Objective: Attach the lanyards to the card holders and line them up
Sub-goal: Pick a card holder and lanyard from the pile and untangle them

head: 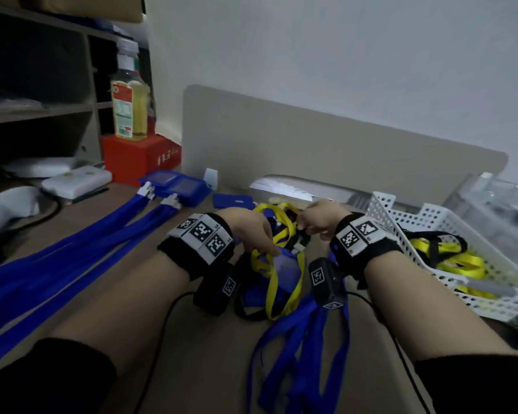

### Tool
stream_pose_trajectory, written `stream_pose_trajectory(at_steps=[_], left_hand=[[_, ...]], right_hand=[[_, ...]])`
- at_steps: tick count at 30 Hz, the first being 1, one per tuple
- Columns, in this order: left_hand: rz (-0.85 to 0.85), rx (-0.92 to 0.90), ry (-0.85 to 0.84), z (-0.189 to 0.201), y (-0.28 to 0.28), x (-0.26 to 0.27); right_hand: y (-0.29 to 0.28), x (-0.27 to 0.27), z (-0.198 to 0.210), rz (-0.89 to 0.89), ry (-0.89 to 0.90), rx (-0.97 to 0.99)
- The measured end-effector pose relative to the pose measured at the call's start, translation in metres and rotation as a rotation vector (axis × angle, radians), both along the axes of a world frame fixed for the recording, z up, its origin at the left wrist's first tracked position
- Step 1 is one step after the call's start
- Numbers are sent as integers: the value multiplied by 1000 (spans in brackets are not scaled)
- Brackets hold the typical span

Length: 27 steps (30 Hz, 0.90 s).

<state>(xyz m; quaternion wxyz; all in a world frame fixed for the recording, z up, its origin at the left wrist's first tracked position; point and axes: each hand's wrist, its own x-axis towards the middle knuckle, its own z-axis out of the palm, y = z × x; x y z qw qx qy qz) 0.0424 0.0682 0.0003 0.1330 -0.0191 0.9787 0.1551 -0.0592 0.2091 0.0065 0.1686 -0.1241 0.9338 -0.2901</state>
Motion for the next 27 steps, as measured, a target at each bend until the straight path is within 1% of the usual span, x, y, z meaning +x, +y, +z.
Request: stream_pose_trajectory(at_steps=[2,5,8,12,16,17,20,24,27], left_hand=[[-22,-18,-13,-4,2,-7],[-53,-30,-34,-10,7,-18],[-51,-38,-54,-11,13,-21],[-25,-35,-70,-8,19,-17],[20,-61,-50,-11,22,-8],[31,-76,-36,-12,24,-6],[46,-131,-20,-15,27,2],[30,-217,-54,-18,28,7],[24,-274,-60,-20,27,8]], right_hand=[[4,6,-4,67,-32,139],[11,11,-8,152,-80,274],[13,19,-14,232,-107,323],[2,25,-23,323,-26,485],[-7,24,-30,334,-99,552],[-7,24,-30,329,-77,588],[-5,25,-33,337,71,678],[0,19,-46,304,258,669],[2,7,-57,277,321,702]])
